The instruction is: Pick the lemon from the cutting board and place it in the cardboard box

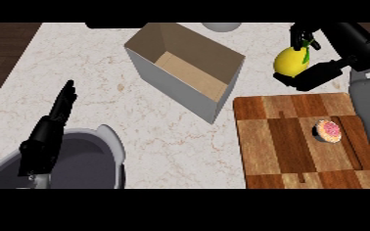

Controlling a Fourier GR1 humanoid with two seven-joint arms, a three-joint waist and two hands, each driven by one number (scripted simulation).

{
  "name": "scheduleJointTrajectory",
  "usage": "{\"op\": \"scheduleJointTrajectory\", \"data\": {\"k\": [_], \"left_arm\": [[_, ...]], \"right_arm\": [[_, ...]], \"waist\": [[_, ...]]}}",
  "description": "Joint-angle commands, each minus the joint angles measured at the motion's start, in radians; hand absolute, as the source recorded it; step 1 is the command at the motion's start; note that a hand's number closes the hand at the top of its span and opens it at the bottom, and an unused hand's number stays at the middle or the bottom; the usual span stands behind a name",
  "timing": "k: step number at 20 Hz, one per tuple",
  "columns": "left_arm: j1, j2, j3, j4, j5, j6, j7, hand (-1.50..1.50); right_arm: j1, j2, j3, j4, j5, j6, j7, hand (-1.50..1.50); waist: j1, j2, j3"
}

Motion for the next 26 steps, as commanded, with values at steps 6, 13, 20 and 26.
{"op": "scheduleJointTrajectory", "data": {"k": [6, 13, 20, 26], "left_arm": [[0.013, -0.022, -0.012, 0.084, 0.001, -0.014, 0.025, 0.00], [0.002, -0.042, -0.019, 0.100, -0.024, 0.009, 0.012, 0.00], [0.002, 0.001, 0.006, 0.105, 0.011, -0.049, -0.013, 0.00], [-0.034, -0.031, -0.001, 0.110, -0.002, -0.022, 0.004, 0.00]], "right_arm": [[-0.249, 0.143, 0.039, -0.011, -0.026, 0.035, 0.253, 1.50], [-0.354, 0.251, 0.108, 0.083, 0.049, 0.002, 0.367, 1.50], [-0.436, 0.368, 0.151, 0.324, 0.132, -0.083, 0.353, 1.50], [-0.417, 0.456, 0.212, 0.512, 0.231, -0.193, 0.322, 1.50]], "waist": [[0.020, 0.016, -0.025], [0.021, 0.018, -0.025], [0.035, 0.025, -0.025], [0.037, 0.031, -0.024]]}}
